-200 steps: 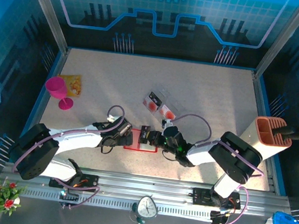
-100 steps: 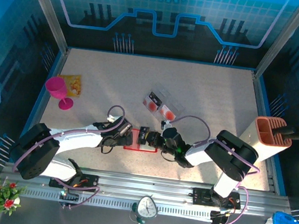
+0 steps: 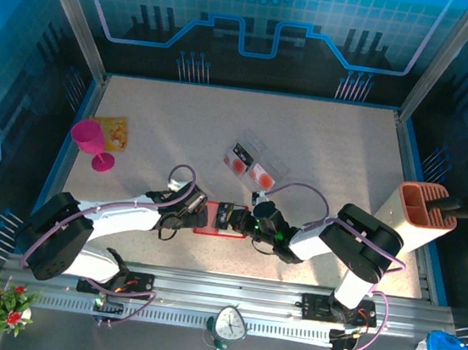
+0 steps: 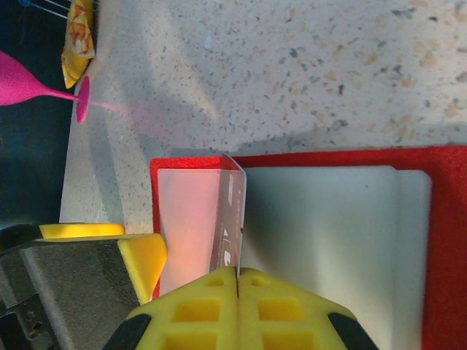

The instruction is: Put the credit cards into the card holder

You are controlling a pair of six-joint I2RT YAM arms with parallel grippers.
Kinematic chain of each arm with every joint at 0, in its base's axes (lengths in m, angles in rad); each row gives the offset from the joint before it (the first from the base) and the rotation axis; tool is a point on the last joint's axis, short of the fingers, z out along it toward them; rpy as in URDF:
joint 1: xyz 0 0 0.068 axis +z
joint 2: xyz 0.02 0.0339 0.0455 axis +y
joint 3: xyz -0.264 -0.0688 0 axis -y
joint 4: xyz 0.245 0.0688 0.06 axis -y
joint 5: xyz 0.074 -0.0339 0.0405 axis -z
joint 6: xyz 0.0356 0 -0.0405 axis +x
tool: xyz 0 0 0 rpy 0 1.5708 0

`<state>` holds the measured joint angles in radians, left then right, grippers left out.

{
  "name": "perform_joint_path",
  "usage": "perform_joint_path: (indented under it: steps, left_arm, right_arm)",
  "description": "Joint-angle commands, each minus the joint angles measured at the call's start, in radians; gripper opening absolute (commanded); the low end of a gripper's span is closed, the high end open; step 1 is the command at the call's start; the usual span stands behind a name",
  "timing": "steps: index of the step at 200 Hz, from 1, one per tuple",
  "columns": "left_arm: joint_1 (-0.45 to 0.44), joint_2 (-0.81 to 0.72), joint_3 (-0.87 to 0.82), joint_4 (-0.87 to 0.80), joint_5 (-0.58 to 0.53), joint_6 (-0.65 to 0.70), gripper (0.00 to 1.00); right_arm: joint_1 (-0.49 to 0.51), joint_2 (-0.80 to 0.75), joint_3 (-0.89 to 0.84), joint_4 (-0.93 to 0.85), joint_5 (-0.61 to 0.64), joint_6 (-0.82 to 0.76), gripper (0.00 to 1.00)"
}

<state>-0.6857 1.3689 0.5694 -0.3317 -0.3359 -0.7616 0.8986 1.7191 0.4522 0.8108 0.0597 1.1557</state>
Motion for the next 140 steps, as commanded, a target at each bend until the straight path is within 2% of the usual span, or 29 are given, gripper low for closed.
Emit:
perform_joint_path:
  steps: [1, 140]
  left_arm:
    - [0.003, 0.042, -0.035, -0.006, 0.013, -0.021, 0.99]
    - [0.004, 0.061, -0.037, 0.01, 0.015, -0.018, 0.99]
  right_arm:
    - [0.019, -0.021, -0.004, -0.079, -0.007, 0.016, 0.0]
    - [0.019, -0.015, 0.046, -0.203, -0.082, 0.023, 0.0]
